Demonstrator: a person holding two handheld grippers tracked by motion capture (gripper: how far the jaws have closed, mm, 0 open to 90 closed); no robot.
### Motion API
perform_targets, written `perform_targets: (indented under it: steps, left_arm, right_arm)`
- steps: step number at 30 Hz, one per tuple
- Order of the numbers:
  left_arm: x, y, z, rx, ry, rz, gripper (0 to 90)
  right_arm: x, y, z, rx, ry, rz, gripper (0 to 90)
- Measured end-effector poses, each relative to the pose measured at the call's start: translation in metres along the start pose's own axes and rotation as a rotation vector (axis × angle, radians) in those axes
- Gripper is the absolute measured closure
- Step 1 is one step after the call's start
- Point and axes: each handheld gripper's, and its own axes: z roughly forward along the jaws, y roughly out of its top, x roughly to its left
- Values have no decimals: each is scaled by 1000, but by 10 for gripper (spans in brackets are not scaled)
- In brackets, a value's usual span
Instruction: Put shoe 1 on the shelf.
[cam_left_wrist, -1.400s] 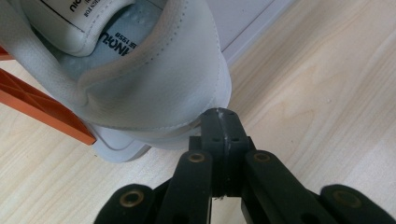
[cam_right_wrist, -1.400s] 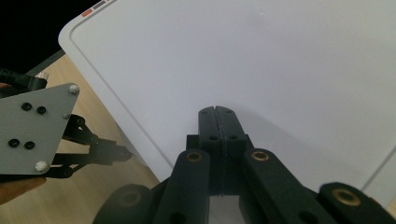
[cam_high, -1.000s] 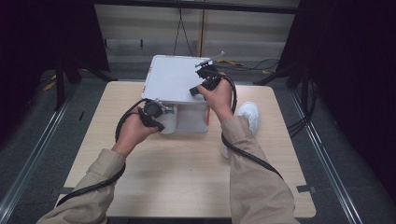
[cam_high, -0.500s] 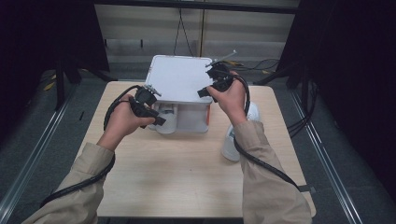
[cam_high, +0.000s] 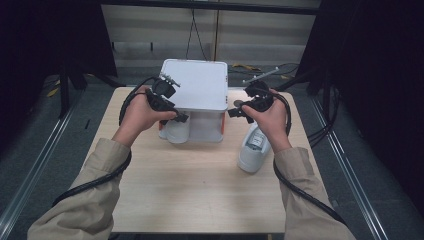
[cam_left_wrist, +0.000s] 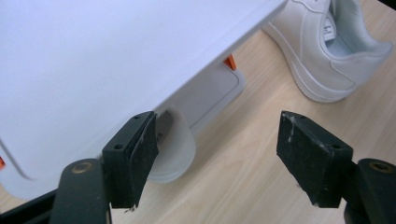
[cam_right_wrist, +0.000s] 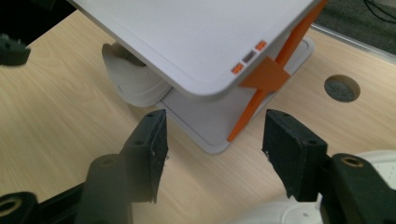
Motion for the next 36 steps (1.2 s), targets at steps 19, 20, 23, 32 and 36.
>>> perform_targets:
  steps: [19,20,23,32,36]
  left_arm:
    - [39,22,30,-41,52,-77,228]
    - [40,22,31,-40,56,-75,221]
    - [41,23,35,-31,75,-64,221]
    - [50,22,41,-40,102,-104,222]
    - [51,21,42,-60,99,-122,215]
  right_arm:
    - [-11,-62,-7,82,-2,-4,309]
    - [-11,-64,-6,82,3,-3,308]
    - [-9,-69,-4,97,7,-11,307]
    - [-2,-82,0,116,31,-33,301]
    - [-1,-85,1,125,38,-33,299]
